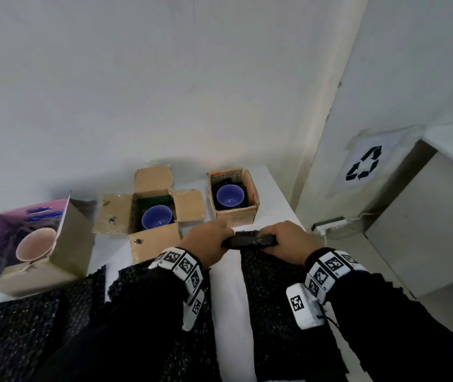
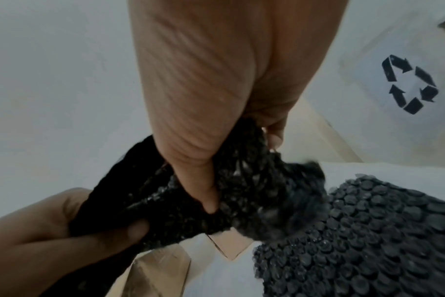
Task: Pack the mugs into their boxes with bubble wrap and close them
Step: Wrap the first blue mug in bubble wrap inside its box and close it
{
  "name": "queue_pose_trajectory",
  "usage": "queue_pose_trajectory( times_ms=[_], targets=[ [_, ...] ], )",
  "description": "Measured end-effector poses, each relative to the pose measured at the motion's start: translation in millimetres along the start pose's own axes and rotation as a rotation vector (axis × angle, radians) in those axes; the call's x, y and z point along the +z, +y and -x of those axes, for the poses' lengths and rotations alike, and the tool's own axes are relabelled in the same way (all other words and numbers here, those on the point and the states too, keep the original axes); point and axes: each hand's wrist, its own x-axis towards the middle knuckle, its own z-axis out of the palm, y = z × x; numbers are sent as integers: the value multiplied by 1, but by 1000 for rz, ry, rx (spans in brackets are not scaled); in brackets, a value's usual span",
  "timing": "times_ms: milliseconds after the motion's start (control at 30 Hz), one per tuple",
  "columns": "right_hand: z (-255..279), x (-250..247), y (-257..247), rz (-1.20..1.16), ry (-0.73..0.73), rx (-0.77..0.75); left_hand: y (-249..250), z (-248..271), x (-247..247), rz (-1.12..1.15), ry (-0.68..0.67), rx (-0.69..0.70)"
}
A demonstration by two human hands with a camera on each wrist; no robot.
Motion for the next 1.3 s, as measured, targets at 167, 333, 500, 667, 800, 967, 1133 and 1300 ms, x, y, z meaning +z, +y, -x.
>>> queue_pose_trajectory(
  times_ms=[167,333,500,667,800,967,1133,1300],
  targets=[
    [-23,-9,0,35,25,-60,-9,-7,-7,31,0,-138],
    [-39,-30,2,-18,7,-78,-16,-11,-12,124,155,-83],
    [-67,-48,15,-60,122,-106,-33,-38,-20,46,261,-150],
    [-105,-56,20,218,295,-92,-46,-63,-22,-61,313,-163],
    [-122,-46,18,340,283,-205,-43,-72,-17,-181,199,-119],
    [-141,-29,20,564,196,-401,-42,-78,-2,-244,150,-87],
    [-148,-31,24,612,-25,-433,-44,-80,-4,-293,134,-206],
    [-155,-40,14,699,-197,-235,-47,-85,-4,-203,84,-199]
  ],
)
